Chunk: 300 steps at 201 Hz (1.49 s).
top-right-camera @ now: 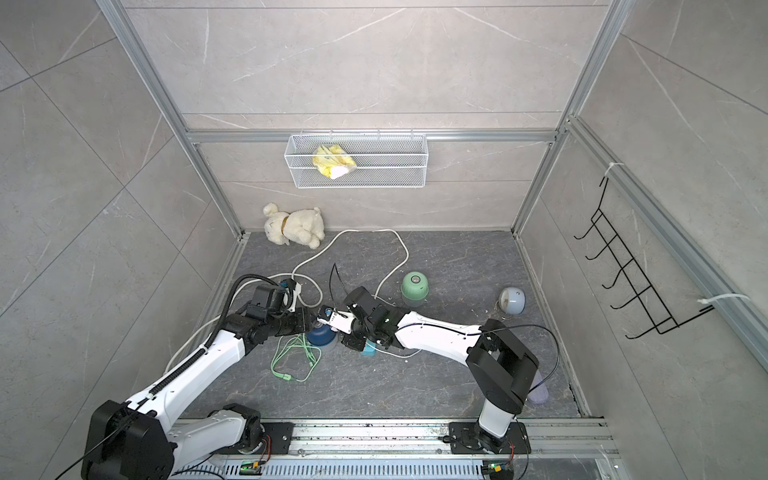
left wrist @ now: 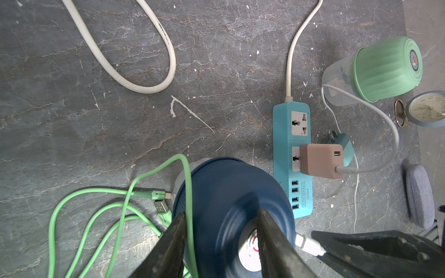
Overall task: Charge the cordless meat grinders
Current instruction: Insert the charging cable into the cordless meat grinder.
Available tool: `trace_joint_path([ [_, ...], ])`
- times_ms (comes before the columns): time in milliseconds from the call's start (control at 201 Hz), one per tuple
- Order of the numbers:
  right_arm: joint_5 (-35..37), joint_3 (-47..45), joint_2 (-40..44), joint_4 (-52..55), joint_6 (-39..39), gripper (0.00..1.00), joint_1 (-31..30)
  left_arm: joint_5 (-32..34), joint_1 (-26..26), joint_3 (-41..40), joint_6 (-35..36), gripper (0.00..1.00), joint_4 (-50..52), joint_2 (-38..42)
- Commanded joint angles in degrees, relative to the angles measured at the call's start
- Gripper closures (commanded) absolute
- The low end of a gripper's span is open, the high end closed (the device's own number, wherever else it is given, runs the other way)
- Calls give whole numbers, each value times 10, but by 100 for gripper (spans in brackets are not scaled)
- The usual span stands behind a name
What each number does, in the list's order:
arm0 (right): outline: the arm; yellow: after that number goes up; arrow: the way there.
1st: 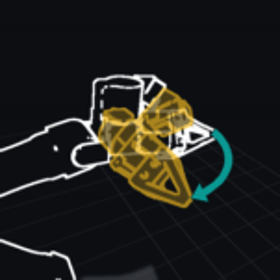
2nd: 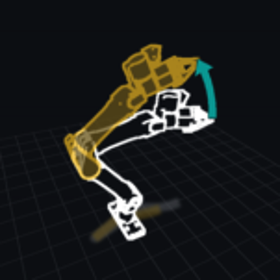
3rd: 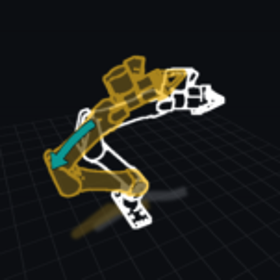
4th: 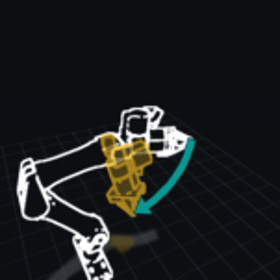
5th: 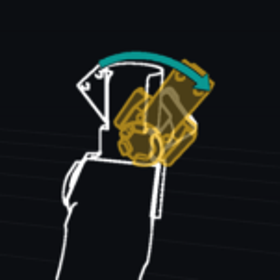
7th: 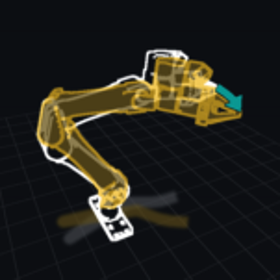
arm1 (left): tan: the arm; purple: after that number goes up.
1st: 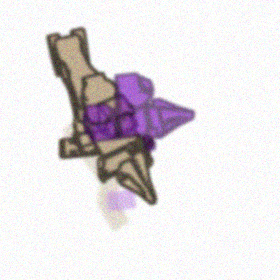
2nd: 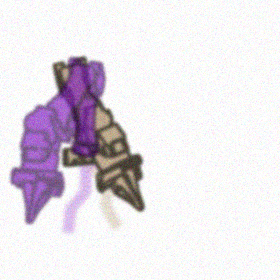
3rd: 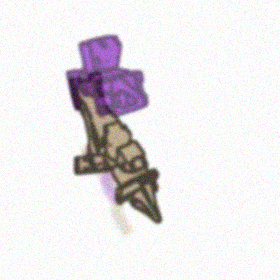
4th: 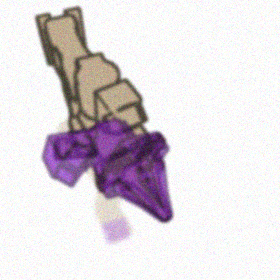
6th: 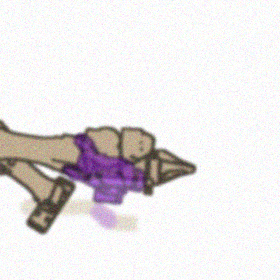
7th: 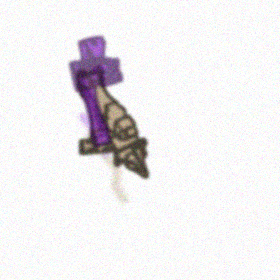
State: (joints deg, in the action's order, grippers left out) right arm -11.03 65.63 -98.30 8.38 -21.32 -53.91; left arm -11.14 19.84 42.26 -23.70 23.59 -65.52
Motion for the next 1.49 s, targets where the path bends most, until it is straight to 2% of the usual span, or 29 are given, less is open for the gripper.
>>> trace_joint_path([
  [0, -19, 24, 0, -10, -12, 100, 1, 4, 4, -10, 19, 52, 67, -25],
  [877, -58, 36, -1, 20, -31, 100, 2, 16, 4, -9, 28, 53, 72, -24],
  [1489, -71, 90, -54, 59, -30, 100, 25, -2, 4, -9, 38, 54, 74, -30],
])
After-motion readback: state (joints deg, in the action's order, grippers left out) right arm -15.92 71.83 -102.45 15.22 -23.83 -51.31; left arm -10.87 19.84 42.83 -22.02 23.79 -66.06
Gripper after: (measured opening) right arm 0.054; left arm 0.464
